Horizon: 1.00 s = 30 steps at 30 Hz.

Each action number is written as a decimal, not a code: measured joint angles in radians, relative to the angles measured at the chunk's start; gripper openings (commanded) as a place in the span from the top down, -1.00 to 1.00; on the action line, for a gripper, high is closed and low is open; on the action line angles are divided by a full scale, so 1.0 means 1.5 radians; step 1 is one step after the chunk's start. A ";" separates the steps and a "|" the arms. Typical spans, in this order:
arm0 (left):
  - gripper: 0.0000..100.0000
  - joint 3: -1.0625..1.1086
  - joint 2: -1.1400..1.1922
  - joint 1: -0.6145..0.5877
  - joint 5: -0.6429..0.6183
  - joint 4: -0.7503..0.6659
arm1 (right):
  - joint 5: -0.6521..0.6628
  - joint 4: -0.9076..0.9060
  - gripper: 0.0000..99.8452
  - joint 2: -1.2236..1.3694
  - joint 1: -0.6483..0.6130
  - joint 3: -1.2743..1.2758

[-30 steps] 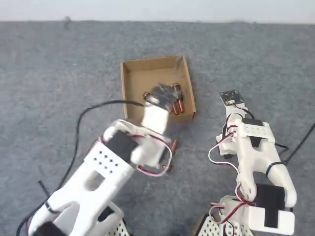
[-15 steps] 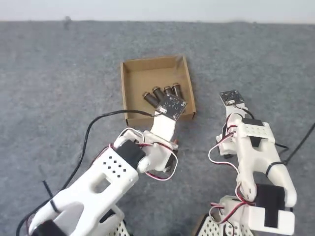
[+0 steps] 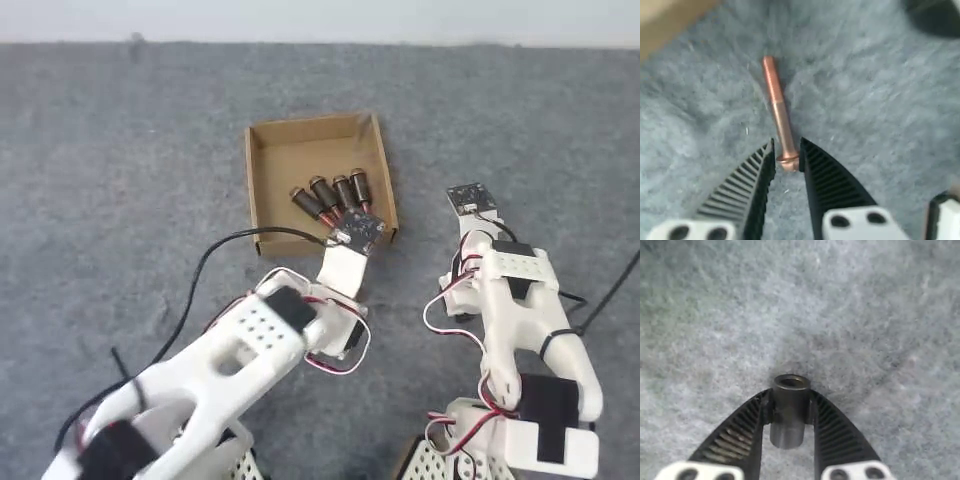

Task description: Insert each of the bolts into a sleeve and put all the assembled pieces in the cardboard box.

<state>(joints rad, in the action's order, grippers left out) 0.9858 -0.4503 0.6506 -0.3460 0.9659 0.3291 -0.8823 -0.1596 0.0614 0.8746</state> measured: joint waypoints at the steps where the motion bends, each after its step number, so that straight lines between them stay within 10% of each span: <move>1: 0.85 -0.005 0.026 0.000 0.000 0.000 | 0.000 0.000 0.99 0.000 0.000 0.000; 22: 0.86 -0.066 0.229 0.032 -0.003 -0.021 | -0.001 0.000 0.99 0.000 0.000 0.000; 30: 0.91 -0.083 0.230 0.025 0.247 0.060 | -0.001 0.000 0.99 0.000 0.000 0.000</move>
<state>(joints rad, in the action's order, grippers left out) 0.8615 -0.1051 0.6874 0.0238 1.0564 0.3276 -0.8823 -0.1596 0.0614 0.8746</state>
